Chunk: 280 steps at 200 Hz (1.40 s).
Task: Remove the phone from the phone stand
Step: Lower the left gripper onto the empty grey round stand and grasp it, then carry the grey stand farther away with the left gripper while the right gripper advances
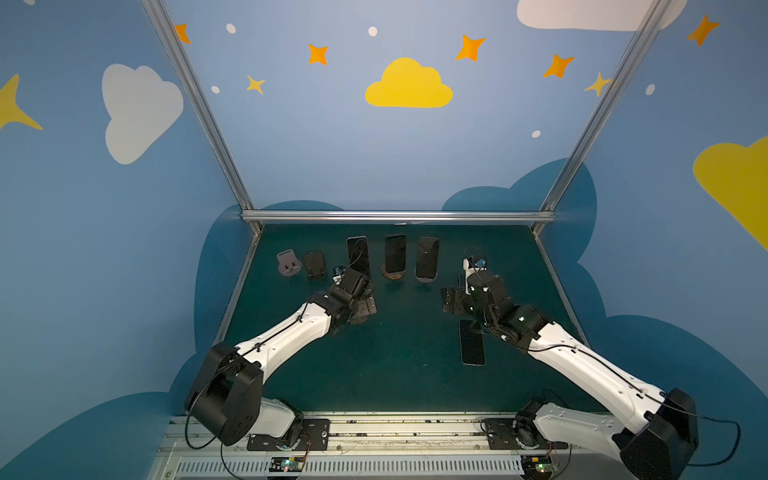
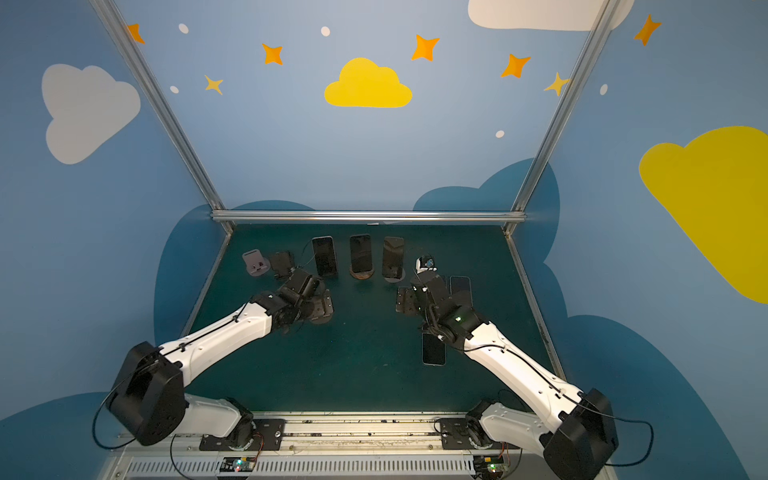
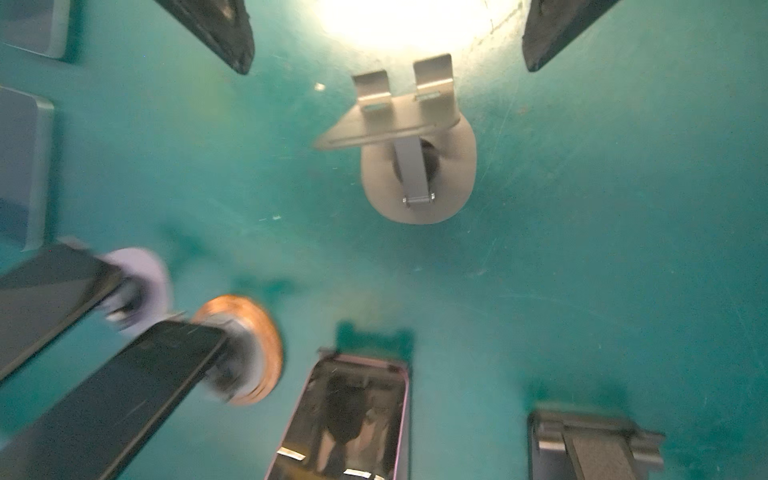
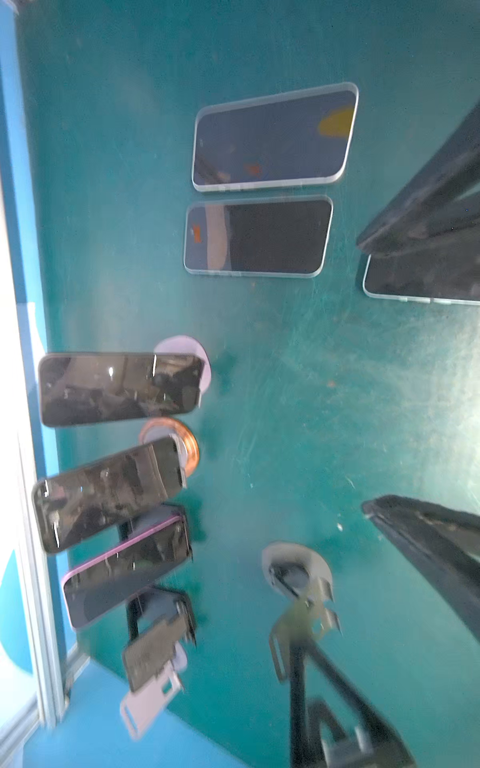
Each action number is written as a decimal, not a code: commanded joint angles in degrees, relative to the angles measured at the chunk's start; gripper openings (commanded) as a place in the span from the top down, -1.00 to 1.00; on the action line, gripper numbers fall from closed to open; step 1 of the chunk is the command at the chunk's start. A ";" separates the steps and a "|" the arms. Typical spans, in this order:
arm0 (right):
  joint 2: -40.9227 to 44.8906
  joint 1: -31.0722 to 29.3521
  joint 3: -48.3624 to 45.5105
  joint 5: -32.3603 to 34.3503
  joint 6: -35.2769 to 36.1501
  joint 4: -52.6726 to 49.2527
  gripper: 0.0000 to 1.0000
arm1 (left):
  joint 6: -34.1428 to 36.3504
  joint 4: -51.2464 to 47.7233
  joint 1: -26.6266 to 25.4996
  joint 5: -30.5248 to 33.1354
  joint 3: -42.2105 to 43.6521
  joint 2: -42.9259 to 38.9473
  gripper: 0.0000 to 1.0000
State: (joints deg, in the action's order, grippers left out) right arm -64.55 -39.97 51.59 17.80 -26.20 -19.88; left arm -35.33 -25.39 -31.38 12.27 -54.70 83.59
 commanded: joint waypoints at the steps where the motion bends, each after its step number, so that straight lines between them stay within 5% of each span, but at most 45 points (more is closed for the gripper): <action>1: 2.43 0.91 -2.71 -3.20 -1.08 3.56 -0.81 | -0.21 -2.52 -0.09 5.76 -3.31 4.87 -0.99; 44: 4.27 3.51 -6.24 -6.41 -1.01 5.81 -0.81 | -1.53 -0.06 -0.35 8.66 -4.57 10.52 -0.76; 99: 5.12 4.98 -8.80 -9.43 -0.02 8.39 -0.80 | -1.49 2.29 -0.35 11.09 -3.51 10.15 -0.17; 150: 6.19 5.33 -10.17 -10.44 0.88 8.99 -0.80 | -1.01 0.23 0.92 16.14 -3.06 6.58 -0.16; 228: 6.55 6.30 -10.72 -11.74 1.84 10.91 -0.80 | 2.97 -5.36 25.98 6.56 -7.63 1.63 -0.17; 280: 6.83 6.81 -10.90 -11.75 1.86 10.91 -0.79 | 8.92 -2.08 33.40 -2.52 -12.28 11.22 -0.18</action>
State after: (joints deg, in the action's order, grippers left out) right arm -59.09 -33.58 41.32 6.35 -24.97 -10.07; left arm -30.76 -28.23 0.93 14.68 -64.93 91.20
